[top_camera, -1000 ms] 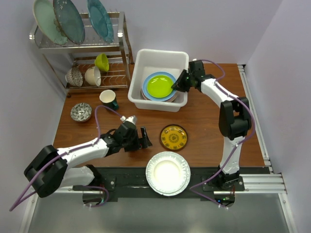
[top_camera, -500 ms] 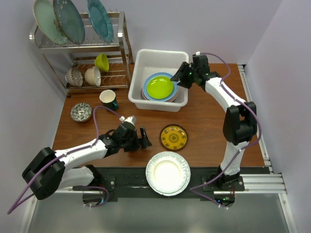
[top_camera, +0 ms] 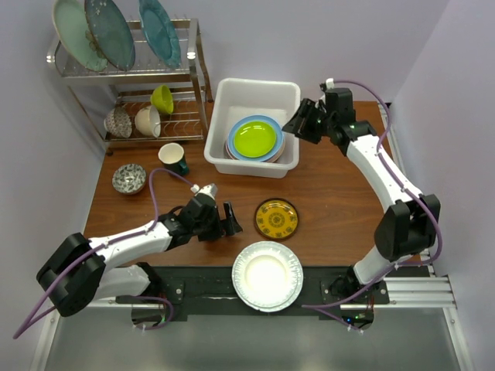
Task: Place the plates into the plastic bin on the countertop
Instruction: Pick up the plate at the center of the board.
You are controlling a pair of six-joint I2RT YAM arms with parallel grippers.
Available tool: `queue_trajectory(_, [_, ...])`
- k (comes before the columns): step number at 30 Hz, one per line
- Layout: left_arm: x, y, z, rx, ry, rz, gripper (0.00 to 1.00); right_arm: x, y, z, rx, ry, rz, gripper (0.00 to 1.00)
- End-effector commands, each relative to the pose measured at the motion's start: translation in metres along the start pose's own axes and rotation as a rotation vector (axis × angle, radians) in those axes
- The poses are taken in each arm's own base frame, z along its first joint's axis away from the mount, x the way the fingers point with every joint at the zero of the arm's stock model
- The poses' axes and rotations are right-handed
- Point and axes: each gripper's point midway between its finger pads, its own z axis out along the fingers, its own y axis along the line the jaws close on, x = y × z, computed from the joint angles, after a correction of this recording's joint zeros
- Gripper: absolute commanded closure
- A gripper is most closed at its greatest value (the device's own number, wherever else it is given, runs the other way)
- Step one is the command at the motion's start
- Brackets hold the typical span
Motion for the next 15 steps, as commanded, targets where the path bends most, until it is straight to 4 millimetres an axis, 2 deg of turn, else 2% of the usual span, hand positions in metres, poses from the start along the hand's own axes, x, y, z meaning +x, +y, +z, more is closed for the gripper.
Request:
queue_trajectory(1, [-0.010,-0.015,0.000,0.051,-0.035,-0.004,0.01,0.030,-0.022,-0.021,0.053,0.064,-0.047,0.42])
queue_trajectory(2, [-0.010,-0.016,0.000,0.054,-0.036,-0.005,0.01,0.042,-0.031,-0.023,0.072,0.088,-0.042,0.42])
queue_trajectory(4, [-0.012,-0.018,-0.001,0.059,-0.042,-0.005,0.01,0.051,-0.036,-0.031,0.080,0.100,-0.056,0.42])
queue_trajectory(5, [-0.013,-0.019,-0.001,0.061,-0.041,-0.004,0.01,0.066,-0.047,-0.032,0.102,0.132,-0.053,0.42])
queue_trajectory(7, [-0.014,-0.020,-0.001,0.062,-0.043,-0.004,0.01,0.080,-0.057,-0.036,0.120,0.158,-0.055,0.42])
queue_trajectory(10, [-0.015,-0.023,-0.002,0.067,-0.044,0.002,0.01,0.113,-0.079,-0.043,0.156,0.228,-0.047,0.42])
queue_trajectory(13, [-0.016,-0.023,-0.002,0.061,-0.042,0.006,0.01,0.133,-0.092,-0.054,0.189,0.271,-0.058,0.42])
queue_trajectory(15, [-0.015,-0.021,-0.003,0.058,-0.041,0.007,0.01,0.139,-0.096,-0.060,0.193,0.274,-0.062,0.41])
